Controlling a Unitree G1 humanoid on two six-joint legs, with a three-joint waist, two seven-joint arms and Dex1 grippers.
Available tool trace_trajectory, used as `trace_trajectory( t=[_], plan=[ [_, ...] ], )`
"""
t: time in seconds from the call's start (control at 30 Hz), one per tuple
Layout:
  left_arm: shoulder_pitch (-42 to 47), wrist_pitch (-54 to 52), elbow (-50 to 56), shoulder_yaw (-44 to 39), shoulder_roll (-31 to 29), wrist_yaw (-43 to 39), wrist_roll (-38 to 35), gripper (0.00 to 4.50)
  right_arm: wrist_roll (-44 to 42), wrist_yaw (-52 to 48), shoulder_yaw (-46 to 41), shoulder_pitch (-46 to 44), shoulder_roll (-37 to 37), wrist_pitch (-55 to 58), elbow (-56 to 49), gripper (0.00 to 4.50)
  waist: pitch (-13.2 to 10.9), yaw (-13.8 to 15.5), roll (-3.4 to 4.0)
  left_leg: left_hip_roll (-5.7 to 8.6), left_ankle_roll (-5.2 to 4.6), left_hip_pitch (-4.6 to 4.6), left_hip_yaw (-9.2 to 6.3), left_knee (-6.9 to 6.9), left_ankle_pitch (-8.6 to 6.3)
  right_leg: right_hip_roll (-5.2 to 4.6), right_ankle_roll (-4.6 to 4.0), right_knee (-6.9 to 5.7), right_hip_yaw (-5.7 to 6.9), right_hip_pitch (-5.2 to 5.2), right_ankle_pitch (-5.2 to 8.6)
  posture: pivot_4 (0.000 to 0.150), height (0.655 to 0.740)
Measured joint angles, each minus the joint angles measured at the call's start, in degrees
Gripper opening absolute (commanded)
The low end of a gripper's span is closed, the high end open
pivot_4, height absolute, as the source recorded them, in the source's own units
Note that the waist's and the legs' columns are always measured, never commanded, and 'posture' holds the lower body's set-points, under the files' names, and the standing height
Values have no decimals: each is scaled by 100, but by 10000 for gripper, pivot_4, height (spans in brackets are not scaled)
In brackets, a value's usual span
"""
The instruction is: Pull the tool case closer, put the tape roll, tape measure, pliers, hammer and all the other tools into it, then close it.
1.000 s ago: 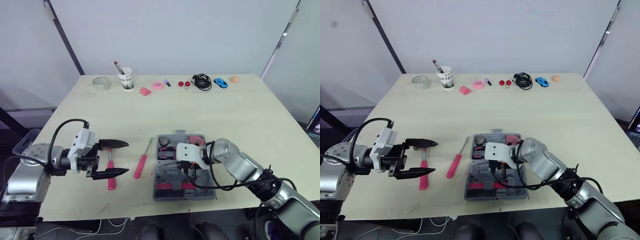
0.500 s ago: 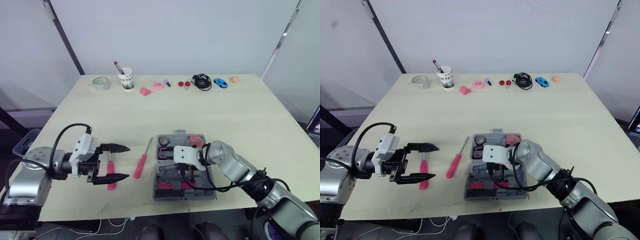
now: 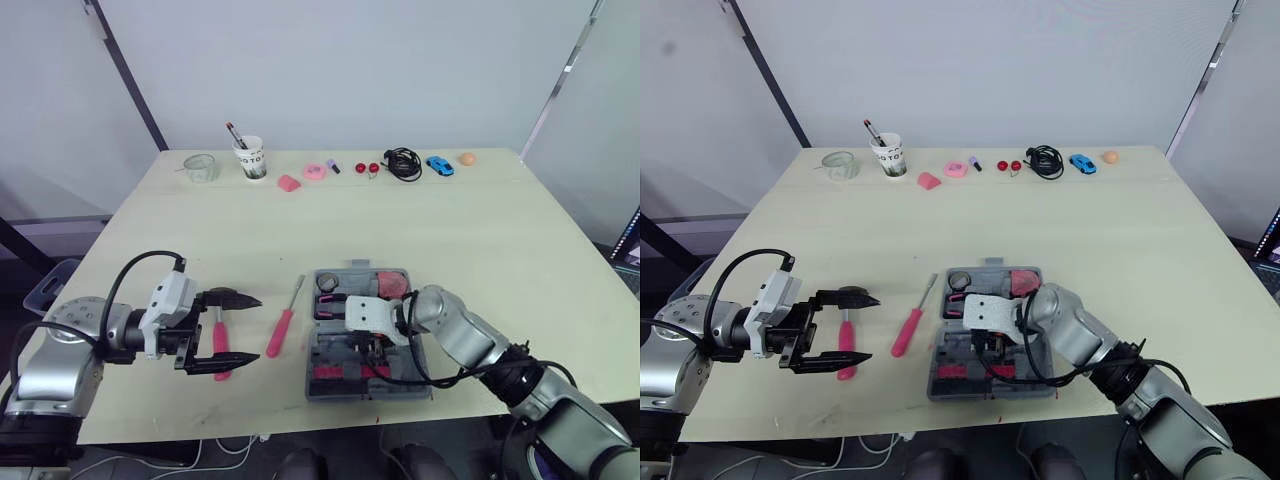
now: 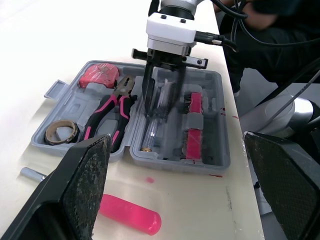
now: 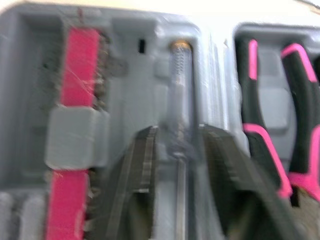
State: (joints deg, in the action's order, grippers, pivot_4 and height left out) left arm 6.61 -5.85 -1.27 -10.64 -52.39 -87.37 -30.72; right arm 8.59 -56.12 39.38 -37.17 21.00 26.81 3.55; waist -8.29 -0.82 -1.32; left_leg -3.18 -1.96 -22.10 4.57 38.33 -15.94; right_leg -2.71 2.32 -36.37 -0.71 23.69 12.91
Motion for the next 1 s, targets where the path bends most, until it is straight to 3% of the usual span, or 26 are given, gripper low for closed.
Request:
trace_trajectory(
  t=[0.03,0.73,0.97,1.0],
  plan=[
    [0,-1,0,0,1,2,0,45000,33,58,-3,-8,-9,-38,12,32666,0,0,0,0,0,1,1,0,0,0,0,-2,0,0,0,1500,7400],
    [-13,3,0,1,10,-7,-5,45000,182,189,-382,9,12,-142,155,32666,0,2,0,0,0,0,1,0,0,-1,-1,-2,-1,1,0,1500,7400],
    [-15,5,-1,2,13,-19,-12,45000,-463,81,-965,424,-32,-136,-343,32666,0,3,-1,0,0,0,0,-1,0,-1,0,-2,-1,0,0,1500,7400],
    [-15,5,-1,2,14,-21,-12,45000,-517,76,-1013,486,-35,-148,-360,30661,0,2,-1,0,0,0,1,-1,0,-1,0,-2,-1,0,0,1500,7400]
  ],
)
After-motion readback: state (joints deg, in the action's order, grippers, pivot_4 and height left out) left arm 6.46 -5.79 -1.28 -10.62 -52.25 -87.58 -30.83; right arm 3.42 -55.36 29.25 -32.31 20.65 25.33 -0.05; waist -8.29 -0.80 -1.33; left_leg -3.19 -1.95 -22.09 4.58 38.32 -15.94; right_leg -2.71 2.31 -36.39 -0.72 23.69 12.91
